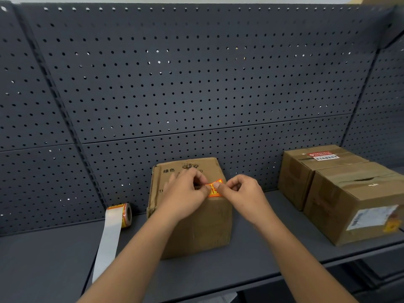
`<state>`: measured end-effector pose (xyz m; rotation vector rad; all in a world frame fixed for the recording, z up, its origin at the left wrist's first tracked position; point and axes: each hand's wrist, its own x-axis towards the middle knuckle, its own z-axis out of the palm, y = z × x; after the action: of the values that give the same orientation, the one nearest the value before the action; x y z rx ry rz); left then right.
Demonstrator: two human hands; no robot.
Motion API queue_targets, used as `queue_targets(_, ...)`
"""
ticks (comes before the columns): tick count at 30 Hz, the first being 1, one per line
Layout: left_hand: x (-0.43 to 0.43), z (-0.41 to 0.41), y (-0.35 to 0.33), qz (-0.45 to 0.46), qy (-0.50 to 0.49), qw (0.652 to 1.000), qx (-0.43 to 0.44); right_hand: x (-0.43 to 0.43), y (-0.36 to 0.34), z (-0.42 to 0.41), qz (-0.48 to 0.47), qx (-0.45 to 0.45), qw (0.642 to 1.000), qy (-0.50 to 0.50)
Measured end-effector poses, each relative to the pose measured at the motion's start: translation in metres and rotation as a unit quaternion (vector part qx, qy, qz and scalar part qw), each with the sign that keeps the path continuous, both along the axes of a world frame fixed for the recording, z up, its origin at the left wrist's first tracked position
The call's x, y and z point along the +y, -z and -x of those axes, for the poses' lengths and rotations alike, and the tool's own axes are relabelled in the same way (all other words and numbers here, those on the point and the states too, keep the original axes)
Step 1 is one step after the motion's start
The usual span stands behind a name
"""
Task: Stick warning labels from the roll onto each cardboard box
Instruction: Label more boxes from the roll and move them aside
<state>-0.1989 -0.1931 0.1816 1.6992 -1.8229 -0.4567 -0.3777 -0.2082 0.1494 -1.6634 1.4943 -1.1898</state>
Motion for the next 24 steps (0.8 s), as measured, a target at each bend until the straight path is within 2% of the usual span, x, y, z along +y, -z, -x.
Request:
queue_targets(9, 0.007, 0.007, 0.004, 0.041, -0.048, 0.998, 0.007, 0.001, 0.007, -0.002, -0.015, -0.015, 1.000, -0.012)
queue_targets(17, 0.008, 0.015, 0.006, 0.044, -0.036, 0.998, -0.033, 0.005, 0.010, 0.001, -0.002, 0.030, 0.998, -0.056)
queue_targets(20, 0.005, 0.012, 0.005, 0.030, -0.031, 0.998, -0.042, 0.006, 0.008, 0.002, -0.017, 0.007, 0.999, -0.045)
queue_targets(24, 0.005, 0.000, 0.003, -0.020, -0.007, 1.000, 0.008, 0.011, 0.012, 0.000, -0.046, -0.049, 0.996, -0.052)
